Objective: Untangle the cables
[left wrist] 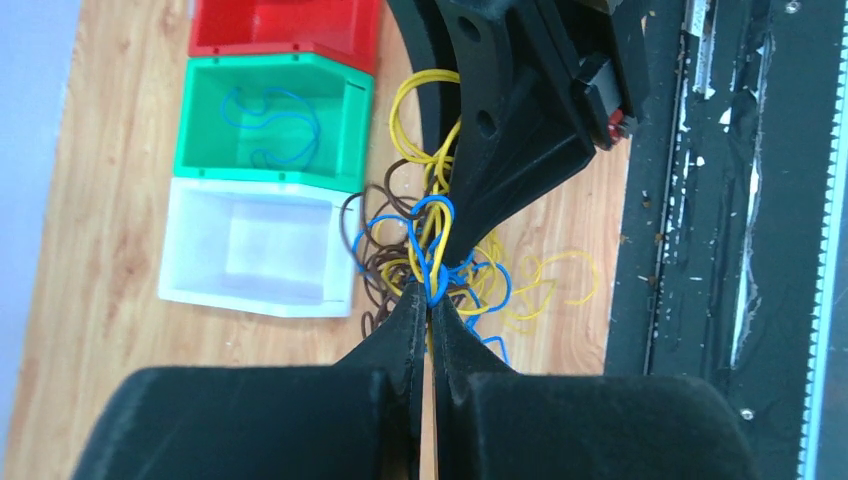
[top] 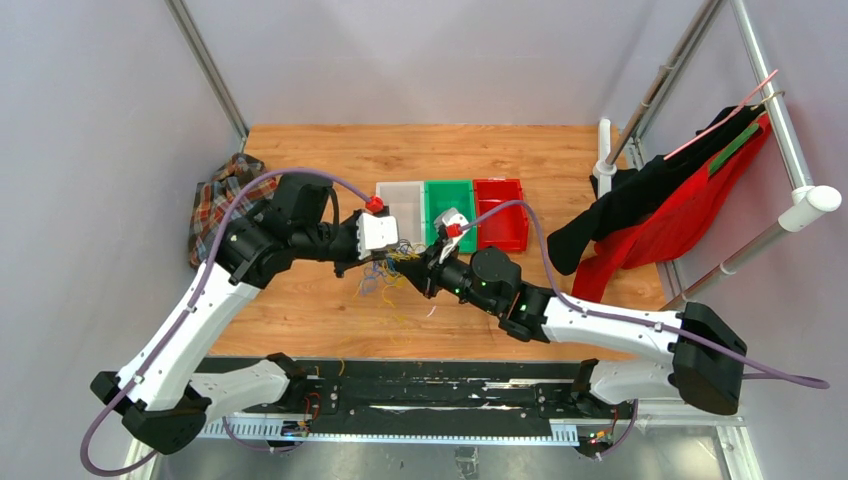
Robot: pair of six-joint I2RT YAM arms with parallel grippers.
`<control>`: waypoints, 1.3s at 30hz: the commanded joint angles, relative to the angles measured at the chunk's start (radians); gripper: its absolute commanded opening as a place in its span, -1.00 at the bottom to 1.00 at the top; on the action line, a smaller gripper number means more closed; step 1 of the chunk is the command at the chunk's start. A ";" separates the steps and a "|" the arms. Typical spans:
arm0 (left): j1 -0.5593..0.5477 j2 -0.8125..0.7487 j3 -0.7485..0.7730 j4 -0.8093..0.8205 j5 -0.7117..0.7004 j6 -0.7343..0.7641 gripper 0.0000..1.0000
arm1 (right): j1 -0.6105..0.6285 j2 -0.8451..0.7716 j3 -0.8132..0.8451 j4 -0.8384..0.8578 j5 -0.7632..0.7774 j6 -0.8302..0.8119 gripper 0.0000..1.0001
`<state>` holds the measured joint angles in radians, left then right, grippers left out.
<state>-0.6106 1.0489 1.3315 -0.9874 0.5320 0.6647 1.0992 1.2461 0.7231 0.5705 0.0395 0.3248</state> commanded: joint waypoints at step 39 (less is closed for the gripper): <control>0.034 -0.081 0.156 0.185 -0.670 0.216 -0.99 | -0.102 -0.145 -0.273 -0.359 0.325 0.078 -0.96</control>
<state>-0.6186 1.0256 1.4284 -0.9695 0.1051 0.9142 1.0374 1.0569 0.5159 0.3870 0.2985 0.3832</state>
